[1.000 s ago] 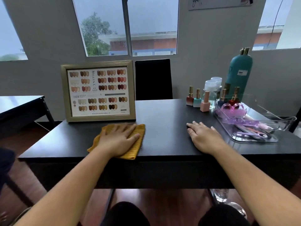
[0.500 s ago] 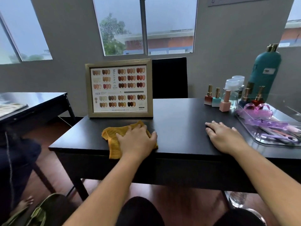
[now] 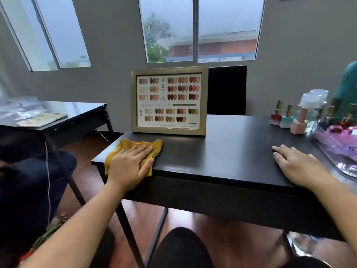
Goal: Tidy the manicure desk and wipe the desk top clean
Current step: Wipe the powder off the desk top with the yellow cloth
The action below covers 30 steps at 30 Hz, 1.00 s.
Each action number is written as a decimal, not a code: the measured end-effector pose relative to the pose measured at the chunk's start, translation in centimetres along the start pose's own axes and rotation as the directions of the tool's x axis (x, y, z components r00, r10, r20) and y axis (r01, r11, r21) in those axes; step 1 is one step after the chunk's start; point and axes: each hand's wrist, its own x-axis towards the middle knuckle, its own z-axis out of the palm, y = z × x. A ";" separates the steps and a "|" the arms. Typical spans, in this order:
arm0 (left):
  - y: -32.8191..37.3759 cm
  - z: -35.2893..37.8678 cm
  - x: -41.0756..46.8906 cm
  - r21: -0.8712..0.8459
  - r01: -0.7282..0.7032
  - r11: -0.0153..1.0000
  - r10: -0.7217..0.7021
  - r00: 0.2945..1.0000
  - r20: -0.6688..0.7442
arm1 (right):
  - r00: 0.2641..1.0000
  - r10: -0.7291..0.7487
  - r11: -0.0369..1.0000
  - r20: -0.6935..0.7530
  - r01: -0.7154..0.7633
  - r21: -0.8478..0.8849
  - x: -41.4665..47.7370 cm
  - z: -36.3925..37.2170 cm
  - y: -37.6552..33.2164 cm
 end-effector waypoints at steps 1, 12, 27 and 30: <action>0.3 0.1 -0.2 -0.009 0.017 1.000 -0.017 0.999 -0.028 | 1.000 0.003 1.000 -0.001 -0.003 -0.004 0.0 0.0 -0.1; 14.8 1.5 0.3 -0.049 -0.121 0.991 0.123 0.991 0.052 | 1.000 0.016 0.999 0.021 -0.015 -0.040 0.1 0.0 -0.5; -1.9 -0.1 3.2 0.113 0.257 0.960 -0.281 0.874 0.398 | 0.951 -0.285 0.958 0.119 0.284 0.021 -0.5 1.4 -7.9; -0.3 0.4 4.0 0.120 0.269 0.956 -0.295 0.858 0.421 | 0.933 -0.328 0.945 0.145 0.324 0.056 -0.6 1.9 -9.8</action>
